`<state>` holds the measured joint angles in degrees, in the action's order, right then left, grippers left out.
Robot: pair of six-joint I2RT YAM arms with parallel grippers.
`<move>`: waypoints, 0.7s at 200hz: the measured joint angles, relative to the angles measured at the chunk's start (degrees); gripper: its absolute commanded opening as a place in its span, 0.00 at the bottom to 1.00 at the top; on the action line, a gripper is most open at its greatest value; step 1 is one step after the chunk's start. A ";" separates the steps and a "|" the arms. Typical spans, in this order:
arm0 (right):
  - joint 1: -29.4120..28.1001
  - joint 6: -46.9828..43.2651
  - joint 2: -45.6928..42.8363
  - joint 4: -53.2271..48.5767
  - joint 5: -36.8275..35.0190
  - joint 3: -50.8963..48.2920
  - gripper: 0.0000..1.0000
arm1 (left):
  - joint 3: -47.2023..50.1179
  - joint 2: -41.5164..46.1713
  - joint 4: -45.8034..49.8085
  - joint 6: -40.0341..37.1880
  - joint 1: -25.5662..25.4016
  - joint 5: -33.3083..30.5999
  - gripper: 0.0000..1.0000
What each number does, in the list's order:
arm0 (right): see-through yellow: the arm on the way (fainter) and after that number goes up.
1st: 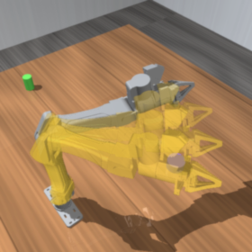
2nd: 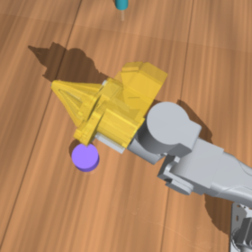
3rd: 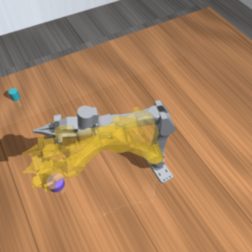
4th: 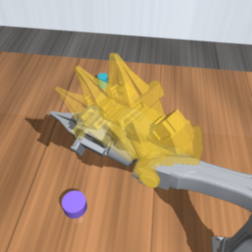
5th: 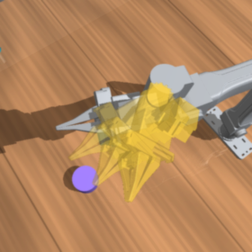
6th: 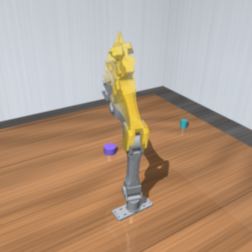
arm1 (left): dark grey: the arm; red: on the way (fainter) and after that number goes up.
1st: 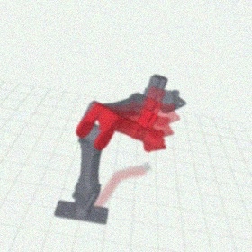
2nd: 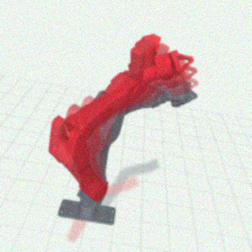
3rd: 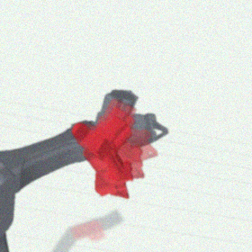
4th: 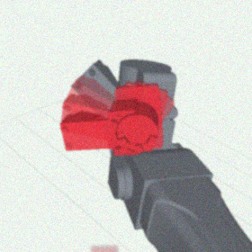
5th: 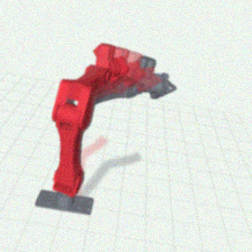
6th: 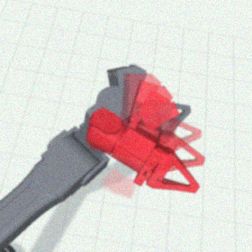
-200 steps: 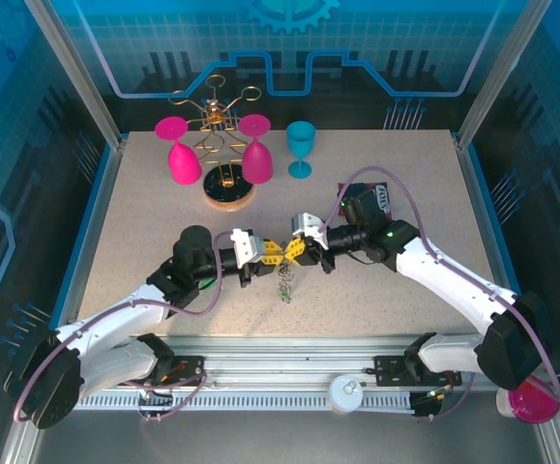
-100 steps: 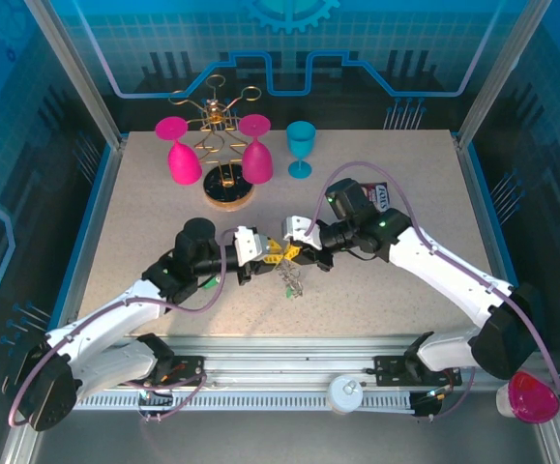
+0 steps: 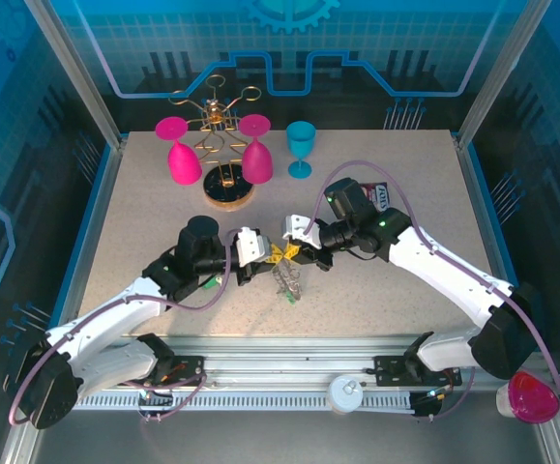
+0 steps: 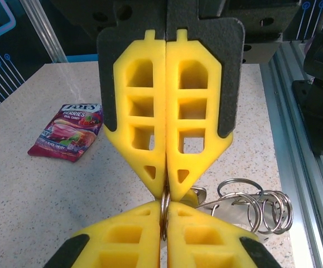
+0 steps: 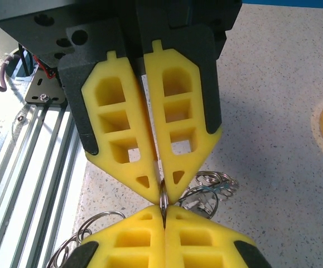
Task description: Put the keys on the keyring
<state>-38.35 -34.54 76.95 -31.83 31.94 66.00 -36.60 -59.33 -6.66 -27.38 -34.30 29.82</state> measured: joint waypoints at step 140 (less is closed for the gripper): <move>3.69 11.19 -6.91 11.80 3.02 -9.18 0.36 | 2.51 -0.28 -6.67 0.02 0.00 -1.18 0.00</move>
<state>-34.65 -23.35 70.04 -20.03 34.96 56.82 -34.09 -59.61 -13.32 -27.35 -34.30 28.64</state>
